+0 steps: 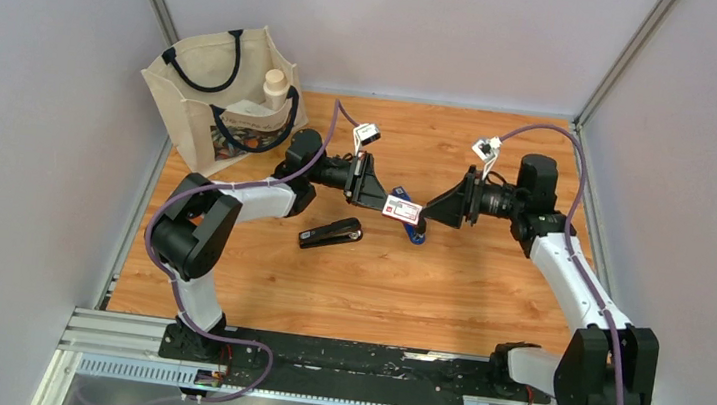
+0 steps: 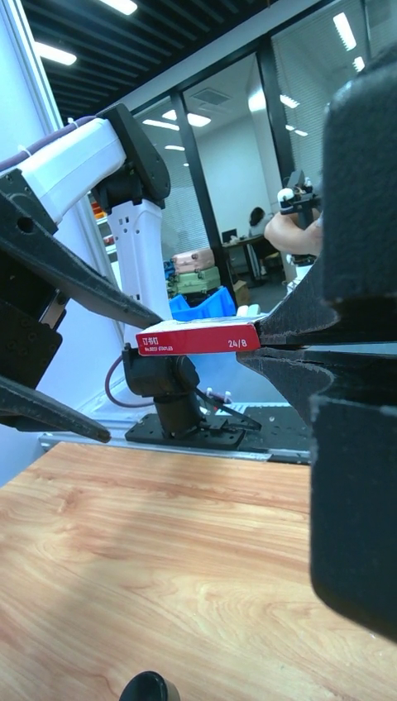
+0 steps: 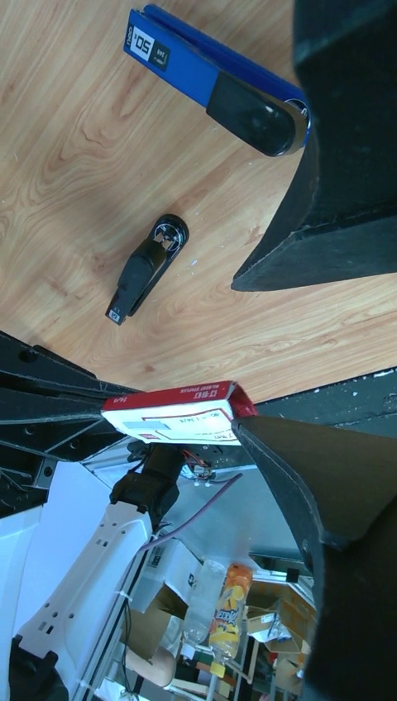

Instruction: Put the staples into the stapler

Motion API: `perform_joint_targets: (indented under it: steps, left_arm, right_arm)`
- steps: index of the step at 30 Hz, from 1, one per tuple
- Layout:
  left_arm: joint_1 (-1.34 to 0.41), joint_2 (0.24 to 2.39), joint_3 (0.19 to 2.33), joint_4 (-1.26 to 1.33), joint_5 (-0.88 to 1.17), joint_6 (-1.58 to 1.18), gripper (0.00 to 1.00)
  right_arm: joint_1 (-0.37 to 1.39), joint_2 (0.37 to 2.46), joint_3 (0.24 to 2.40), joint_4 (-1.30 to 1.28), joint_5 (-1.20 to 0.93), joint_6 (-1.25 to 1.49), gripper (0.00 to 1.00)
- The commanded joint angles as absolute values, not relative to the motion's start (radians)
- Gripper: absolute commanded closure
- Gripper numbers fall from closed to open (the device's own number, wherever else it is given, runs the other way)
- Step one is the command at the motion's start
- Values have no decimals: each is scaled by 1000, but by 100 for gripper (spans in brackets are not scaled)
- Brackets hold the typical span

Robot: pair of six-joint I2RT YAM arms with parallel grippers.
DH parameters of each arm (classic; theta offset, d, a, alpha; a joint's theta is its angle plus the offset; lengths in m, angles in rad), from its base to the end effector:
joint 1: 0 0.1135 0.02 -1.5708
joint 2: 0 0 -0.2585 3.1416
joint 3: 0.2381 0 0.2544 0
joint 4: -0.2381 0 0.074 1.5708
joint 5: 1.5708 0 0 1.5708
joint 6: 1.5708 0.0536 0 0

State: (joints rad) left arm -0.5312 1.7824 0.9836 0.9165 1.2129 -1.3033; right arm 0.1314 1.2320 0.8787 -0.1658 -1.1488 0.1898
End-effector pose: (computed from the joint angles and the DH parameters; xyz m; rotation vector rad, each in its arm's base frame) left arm 0.3038 -0.2367 0.2418 0.5682 2.0007 -2.1562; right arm 0.2614 0.0839 0.2805 -0.6541 1.9091 1.3822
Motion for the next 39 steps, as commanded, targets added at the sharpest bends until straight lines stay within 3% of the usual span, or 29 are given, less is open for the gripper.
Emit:
perform_joint_targets:
  steps: [1,11,39]
  left_arm:
    - [-538,1735,1000,962,1218,-1278,100]
    - [-535,1735,1014,960,1212,-1261,100]
    - [-528,1720,1022,913,1201,-1218,100]
  right_arm:
    - [74,1195,822,32,-1239,330,40]
    - [72,1278,805,113,-1261,425,41]
    - [117,1266,770,114,-1272,400,42]
